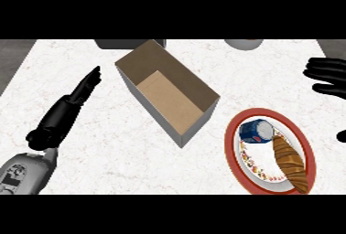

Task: Pick the can from the plate and place it in the cardboard box

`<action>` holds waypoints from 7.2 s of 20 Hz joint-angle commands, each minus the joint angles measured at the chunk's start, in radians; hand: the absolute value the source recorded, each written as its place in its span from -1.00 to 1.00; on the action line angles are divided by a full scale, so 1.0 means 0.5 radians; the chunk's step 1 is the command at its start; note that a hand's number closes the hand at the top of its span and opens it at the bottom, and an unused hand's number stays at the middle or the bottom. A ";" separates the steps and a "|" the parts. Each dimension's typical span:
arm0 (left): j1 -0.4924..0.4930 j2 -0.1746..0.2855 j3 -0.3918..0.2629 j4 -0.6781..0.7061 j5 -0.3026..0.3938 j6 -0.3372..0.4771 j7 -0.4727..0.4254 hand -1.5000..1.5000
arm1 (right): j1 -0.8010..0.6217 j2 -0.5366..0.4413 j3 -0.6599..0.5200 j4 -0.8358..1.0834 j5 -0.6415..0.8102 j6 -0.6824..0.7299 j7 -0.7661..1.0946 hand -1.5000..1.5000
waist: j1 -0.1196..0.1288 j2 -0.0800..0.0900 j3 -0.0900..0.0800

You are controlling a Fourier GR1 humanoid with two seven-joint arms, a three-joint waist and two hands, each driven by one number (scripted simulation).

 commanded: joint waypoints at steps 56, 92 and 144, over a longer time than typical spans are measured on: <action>0.057 -0.344 0.475 -0.011 -0.385 -0.438 -0.004 0.00 | 0.326 1.009 0.161 0.256 2.184 -0.535 0.130 -1.00 | -0.039 -0.020 -0.004; -0.076 -0.515 0.336 -0.038 -0.467 -0.554 0.056 0.00 | -0.249 1.897 0.657 0.521 1.939 -0.469 1.767 1.00 | 0.289 -0.001 -0.002; 0.079 -0.459 0.506 -0.005 -0.483 -0.509 -0.050 0.00 | -1.513 1.899 0.500 1.496 0.379 -1.018 2.938 -1.00 | -0.005 -0.019 -0.002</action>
